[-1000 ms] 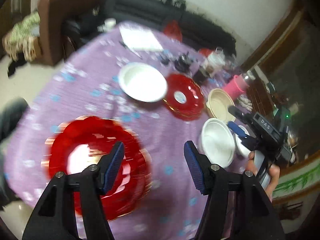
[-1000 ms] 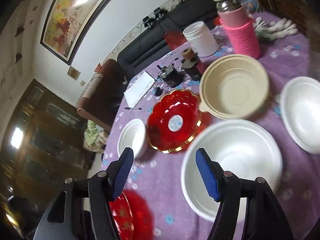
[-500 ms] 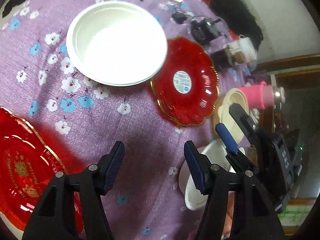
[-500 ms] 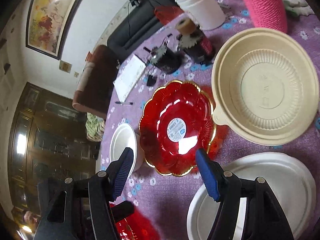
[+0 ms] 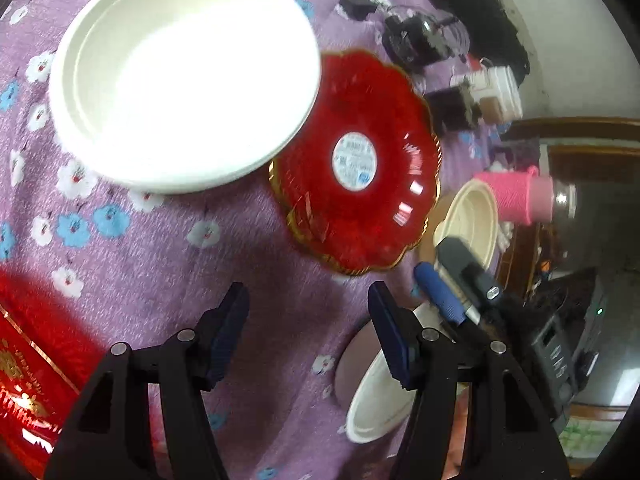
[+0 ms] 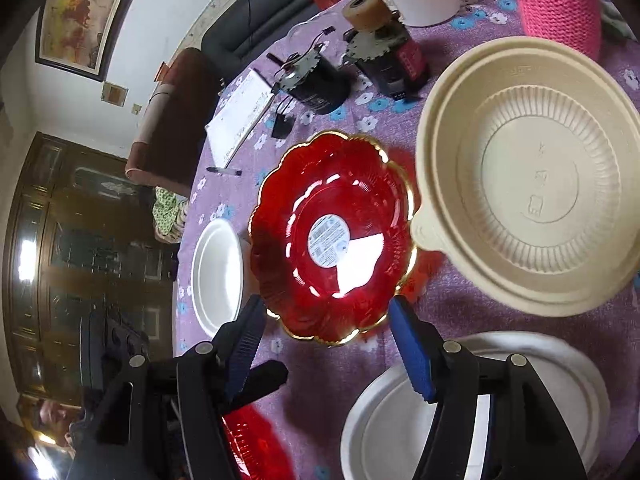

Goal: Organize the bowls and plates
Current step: 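Move both grippers to the small red plate with the white sticker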

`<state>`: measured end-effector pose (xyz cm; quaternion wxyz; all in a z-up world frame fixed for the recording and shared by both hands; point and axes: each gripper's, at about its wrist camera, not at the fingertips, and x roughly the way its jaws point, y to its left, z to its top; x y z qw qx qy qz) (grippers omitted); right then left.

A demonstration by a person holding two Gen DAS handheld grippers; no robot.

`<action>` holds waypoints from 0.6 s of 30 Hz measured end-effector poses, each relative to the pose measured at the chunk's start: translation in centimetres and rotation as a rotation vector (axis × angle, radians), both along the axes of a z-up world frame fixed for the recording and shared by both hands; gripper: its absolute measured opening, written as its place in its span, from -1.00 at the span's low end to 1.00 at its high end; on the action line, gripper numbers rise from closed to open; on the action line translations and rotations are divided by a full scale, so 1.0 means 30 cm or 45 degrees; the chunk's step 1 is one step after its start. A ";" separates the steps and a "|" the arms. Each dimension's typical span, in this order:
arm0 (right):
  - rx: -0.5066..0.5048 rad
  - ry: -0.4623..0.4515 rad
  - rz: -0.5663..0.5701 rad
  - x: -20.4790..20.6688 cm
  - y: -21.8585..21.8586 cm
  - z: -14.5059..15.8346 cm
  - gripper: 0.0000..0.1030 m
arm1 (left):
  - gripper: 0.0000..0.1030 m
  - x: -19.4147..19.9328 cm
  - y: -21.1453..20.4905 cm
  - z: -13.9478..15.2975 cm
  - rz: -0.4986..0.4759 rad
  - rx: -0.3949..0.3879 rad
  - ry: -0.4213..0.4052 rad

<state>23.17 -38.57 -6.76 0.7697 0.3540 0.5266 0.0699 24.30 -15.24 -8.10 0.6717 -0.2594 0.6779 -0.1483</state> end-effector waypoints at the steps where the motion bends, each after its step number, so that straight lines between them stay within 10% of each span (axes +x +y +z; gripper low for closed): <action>1: -0.007 0.008 -0.001 0.004 -0.001 -0.003 0.25 | 0.17 0.010 -0.007 0.001 0.000 0.004 -0.006; 18: -0.062 0.163 -0.028 0.113 -0.031 -0.074 0.25 | 0.17 0.139 -0.021 -0.062 0.048 0.073 0.059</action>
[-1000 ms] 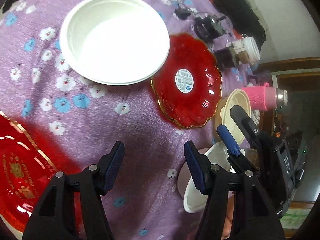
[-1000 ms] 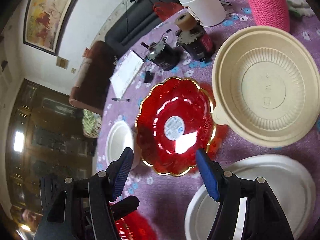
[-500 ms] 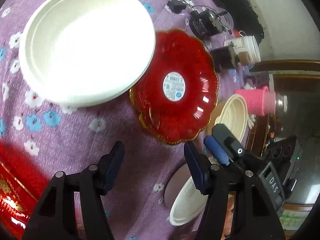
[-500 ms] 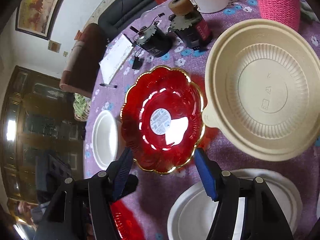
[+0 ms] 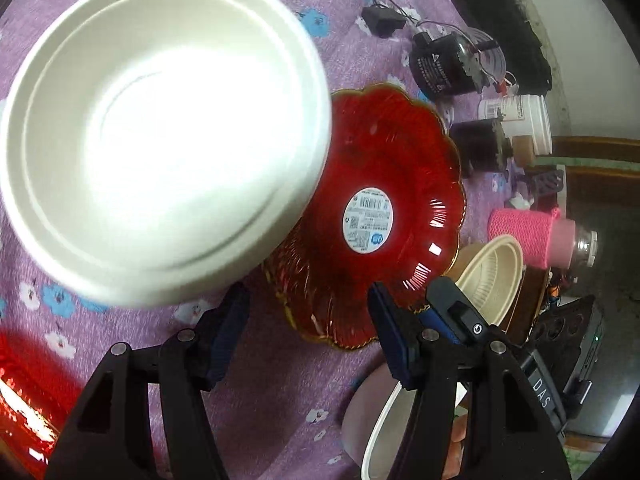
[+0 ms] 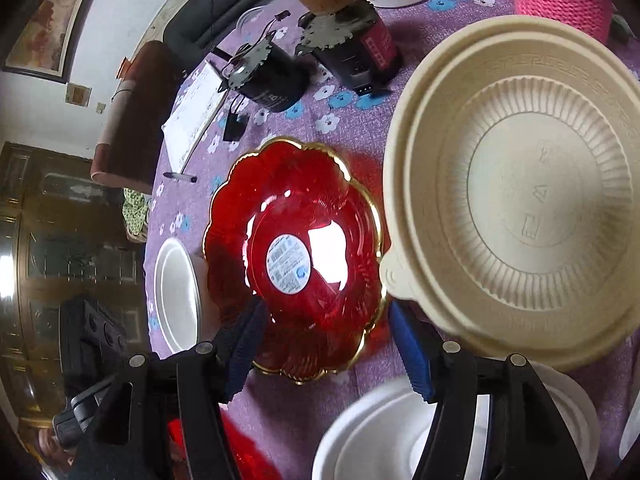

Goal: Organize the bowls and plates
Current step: 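Move both grippers to the small red plate with the white sticker, then close both grippers on the rim of the small red plate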

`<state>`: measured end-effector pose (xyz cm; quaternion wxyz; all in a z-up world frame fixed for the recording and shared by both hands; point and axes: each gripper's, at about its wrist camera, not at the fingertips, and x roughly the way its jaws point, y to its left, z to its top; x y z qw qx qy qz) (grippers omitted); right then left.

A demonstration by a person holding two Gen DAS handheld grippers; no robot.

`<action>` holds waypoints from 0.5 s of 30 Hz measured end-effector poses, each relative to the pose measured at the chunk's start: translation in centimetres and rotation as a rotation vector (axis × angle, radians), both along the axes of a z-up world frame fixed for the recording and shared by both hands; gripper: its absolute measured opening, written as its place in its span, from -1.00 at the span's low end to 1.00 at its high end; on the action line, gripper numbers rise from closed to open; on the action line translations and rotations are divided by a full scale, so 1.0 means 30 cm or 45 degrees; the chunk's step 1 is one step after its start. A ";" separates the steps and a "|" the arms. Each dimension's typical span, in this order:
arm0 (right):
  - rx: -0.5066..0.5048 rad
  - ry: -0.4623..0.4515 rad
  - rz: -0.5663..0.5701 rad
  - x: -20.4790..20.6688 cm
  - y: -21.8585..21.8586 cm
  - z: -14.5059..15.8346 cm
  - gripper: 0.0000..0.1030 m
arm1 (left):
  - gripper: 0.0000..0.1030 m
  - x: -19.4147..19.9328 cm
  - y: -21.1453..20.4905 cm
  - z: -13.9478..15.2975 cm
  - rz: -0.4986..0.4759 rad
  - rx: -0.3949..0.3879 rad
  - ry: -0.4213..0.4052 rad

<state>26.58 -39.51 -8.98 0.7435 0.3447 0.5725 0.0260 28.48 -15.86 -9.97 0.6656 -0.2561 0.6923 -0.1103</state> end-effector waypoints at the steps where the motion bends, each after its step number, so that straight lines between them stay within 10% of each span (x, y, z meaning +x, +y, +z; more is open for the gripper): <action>1: 0.003 0.002 -0.004 0.001 -0.002 -0.002 0.25 | 0.17 0.006 -0.001 -0.001 0.001 0.003 -0.002; 15: 0.087 -0.057 -0.034 -0.006 -0.027 -0.001 0.26 | 0.17 0.061 -0.016 -0.004 -0.057 0.009 -0.030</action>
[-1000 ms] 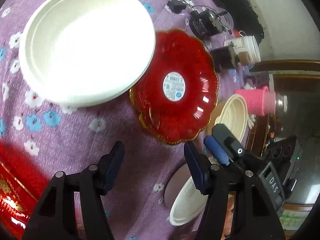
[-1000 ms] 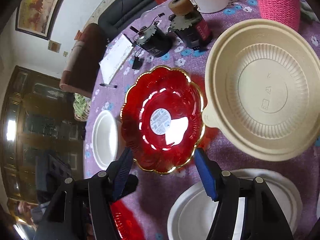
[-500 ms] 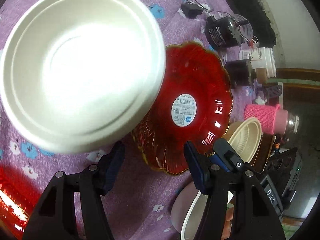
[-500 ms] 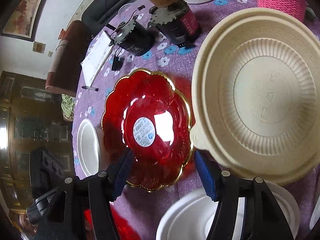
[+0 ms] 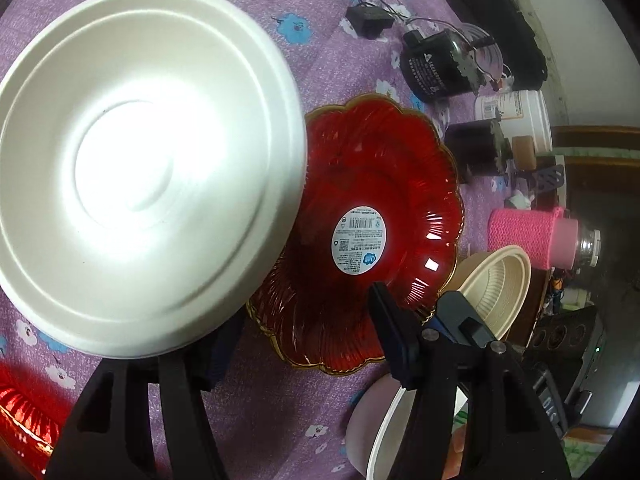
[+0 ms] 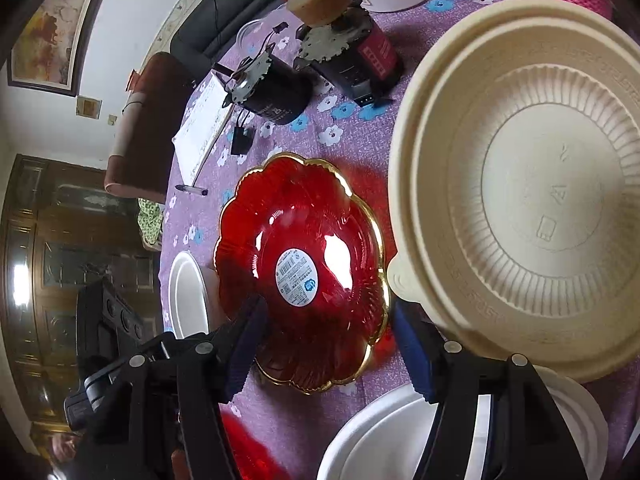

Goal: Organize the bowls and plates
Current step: 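Close both grippers on the rim of the small red plate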

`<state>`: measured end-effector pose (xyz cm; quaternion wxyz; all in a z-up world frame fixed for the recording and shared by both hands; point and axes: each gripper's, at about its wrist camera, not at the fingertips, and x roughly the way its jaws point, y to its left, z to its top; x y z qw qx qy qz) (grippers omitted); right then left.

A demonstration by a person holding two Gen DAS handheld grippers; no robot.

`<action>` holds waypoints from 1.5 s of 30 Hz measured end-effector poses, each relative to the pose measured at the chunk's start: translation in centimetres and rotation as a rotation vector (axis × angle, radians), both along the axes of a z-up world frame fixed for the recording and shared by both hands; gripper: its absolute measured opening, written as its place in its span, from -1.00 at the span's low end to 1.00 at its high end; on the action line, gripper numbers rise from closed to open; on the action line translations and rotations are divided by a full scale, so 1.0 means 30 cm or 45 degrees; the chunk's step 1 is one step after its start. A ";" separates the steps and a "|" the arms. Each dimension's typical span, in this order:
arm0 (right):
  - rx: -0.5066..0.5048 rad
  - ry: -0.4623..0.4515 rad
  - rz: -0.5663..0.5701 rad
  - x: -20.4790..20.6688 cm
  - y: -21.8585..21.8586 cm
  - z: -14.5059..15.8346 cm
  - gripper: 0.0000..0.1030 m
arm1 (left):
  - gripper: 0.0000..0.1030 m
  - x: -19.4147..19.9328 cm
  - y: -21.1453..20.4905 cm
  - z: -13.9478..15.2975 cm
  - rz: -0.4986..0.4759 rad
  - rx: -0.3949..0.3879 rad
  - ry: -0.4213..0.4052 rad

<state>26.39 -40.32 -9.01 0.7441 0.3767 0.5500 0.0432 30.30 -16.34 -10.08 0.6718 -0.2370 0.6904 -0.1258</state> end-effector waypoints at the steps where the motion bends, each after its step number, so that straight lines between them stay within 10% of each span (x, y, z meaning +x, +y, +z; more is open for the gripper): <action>1: 0.008 -0.007 -0.001 0.000 0.000 0.000 0.26 | 0.17 -0.001 -0.003 0.001 -0.008 0.005 -0.002; 14: 0.022 0.019 0.003 0.001 0.025 -0.030 0.09 | 0.17 -0.002 0.036 0.008 0.020 0.046 -0.012; 25: -0.077 0.078 -0.022 -0.004 0.026 -0.063 -0.84 | -0.13 -0.019 0.014 0.012 -0.037 0.062 -0.035; 34: -0.101 0.045 -0.022 -0.021 0.037 -0.049 -0.84 | -0.73 -0.027 0.027 -0.001 -0.032 0.133 -0.032; 45: -0.094 0.021 -0.047 -0.051 0.038 -0.024 -0.84 | -0.77 -0.061 0.023 0.023 -0.058 0.130 -0.052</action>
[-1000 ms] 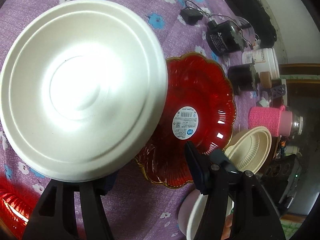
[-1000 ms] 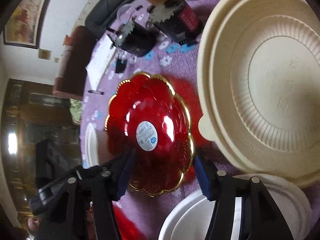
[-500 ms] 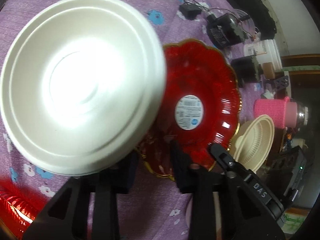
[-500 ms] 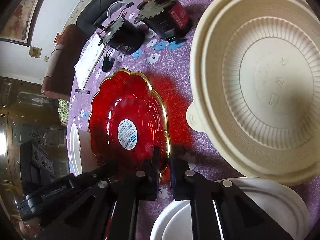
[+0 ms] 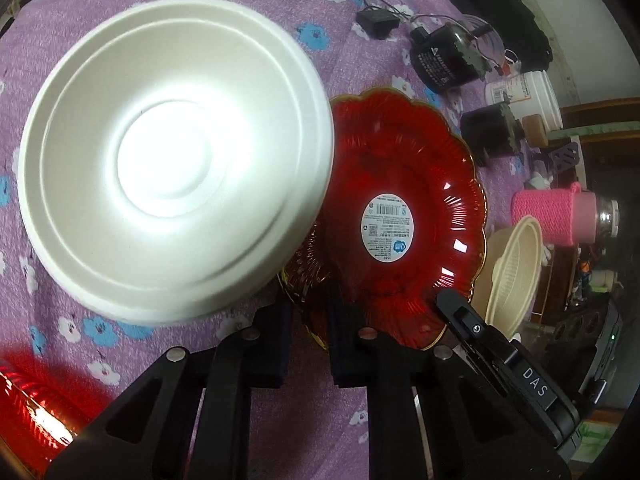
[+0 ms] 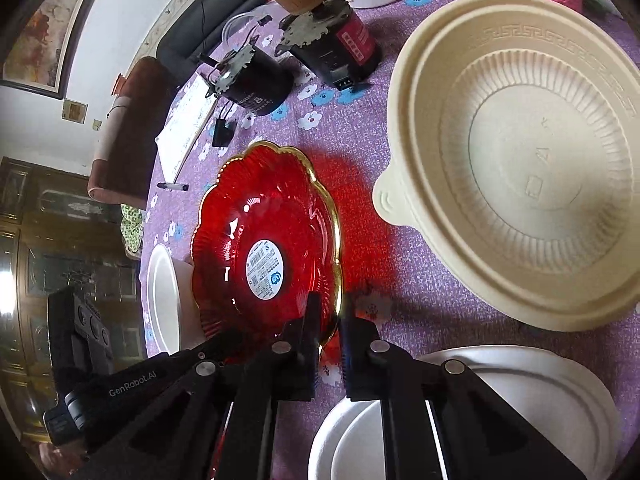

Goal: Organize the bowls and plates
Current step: 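Close both grippers on the rim of the small red plate, then lift the small red plate and carry it over the large red plate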

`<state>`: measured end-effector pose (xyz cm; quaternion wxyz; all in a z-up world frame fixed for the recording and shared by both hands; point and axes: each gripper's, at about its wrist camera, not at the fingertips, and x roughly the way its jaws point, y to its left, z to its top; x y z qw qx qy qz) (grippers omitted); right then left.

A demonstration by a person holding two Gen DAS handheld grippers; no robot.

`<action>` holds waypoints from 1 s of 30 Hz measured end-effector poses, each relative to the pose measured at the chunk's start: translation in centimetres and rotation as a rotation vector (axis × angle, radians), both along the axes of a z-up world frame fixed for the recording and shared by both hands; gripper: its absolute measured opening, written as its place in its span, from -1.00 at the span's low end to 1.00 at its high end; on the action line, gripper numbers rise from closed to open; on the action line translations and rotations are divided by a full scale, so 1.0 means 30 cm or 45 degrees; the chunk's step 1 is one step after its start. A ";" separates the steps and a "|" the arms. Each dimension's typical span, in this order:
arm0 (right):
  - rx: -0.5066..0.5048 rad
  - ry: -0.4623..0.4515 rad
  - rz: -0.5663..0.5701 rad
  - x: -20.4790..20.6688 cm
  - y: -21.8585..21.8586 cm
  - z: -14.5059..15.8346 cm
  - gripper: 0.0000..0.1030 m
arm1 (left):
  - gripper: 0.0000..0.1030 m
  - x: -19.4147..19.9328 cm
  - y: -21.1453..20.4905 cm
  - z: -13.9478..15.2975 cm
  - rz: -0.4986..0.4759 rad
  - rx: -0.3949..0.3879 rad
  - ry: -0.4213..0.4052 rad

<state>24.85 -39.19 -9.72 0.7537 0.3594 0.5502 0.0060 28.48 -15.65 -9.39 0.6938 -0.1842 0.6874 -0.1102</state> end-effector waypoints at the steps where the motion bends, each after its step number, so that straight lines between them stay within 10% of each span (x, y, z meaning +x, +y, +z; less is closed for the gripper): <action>1: 0.003 -0.004 -0.005 -0.004 -0.002 0.002 -0.84 | -0.77 -0.003 -0.007 0.002 -0.001 -0.002 0.002; 30: -0.019 -0.308 0.030 -0.378 0.123 0.348 -0.81 | -0.76 -0.361 0.191 0.324 -0.030 -0.140 -0.202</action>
